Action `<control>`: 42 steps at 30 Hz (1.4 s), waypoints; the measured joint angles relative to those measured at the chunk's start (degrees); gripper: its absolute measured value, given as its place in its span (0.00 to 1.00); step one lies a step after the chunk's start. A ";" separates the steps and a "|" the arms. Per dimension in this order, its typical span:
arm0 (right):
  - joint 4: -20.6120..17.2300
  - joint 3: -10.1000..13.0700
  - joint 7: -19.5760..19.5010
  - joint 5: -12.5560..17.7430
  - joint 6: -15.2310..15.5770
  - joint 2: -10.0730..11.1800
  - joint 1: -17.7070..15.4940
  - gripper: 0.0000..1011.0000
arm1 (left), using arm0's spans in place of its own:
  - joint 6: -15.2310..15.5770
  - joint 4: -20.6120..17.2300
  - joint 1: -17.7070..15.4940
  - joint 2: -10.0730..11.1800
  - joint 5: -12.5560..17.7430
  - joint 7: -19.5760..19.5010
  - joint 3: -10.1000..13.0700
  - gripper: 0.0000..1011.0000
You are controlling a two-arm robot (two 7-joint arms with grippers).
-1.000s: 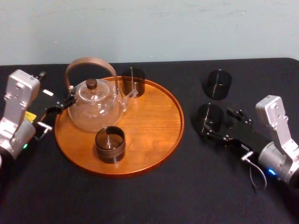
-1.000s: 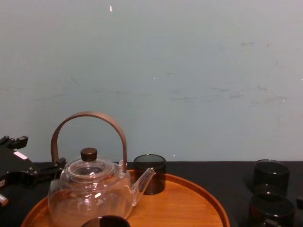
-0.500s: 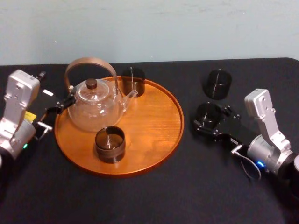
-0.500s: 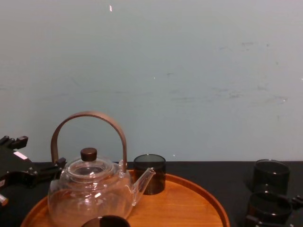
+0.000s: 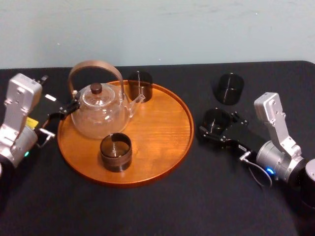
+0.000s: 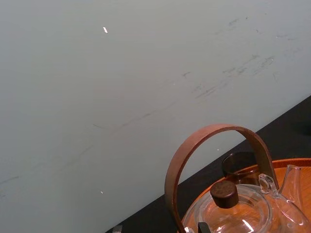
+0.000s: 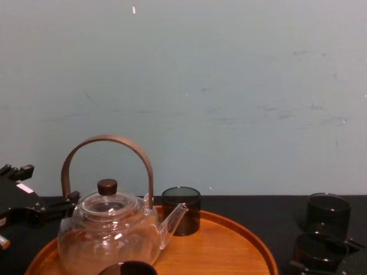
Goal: Pick up the glass from the table and place it on the tray.
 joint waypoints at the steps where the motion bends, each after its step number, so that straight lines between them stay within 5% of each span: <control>1: -0.02 0.00 -0.02 0.00 0.00 0.01 -0.01 0.99 | 0.00 0.00 0.00 0.00 0.00 0.00 0.00 1.00; 11: -0.23 -0.06 -0.22 0.01 0.01 0.14 -0.13 0.90 | 0.00 0.00 0.00 0.00 0.00 0.00 0.00 1.00; 31: -0.17 0.18 0.28 0.07 0.55 -0.12 -0.07 0.90 | 0.00 0.00 0.00 0.00 0.00 0.00 0.00 1.00; 42: -5.62 0.93 -0.12 -0.98 2.59 0.62 -1.14 0.90 | 0.00 0.00 0.00 0.00 0.00 0.00 0.00 1.00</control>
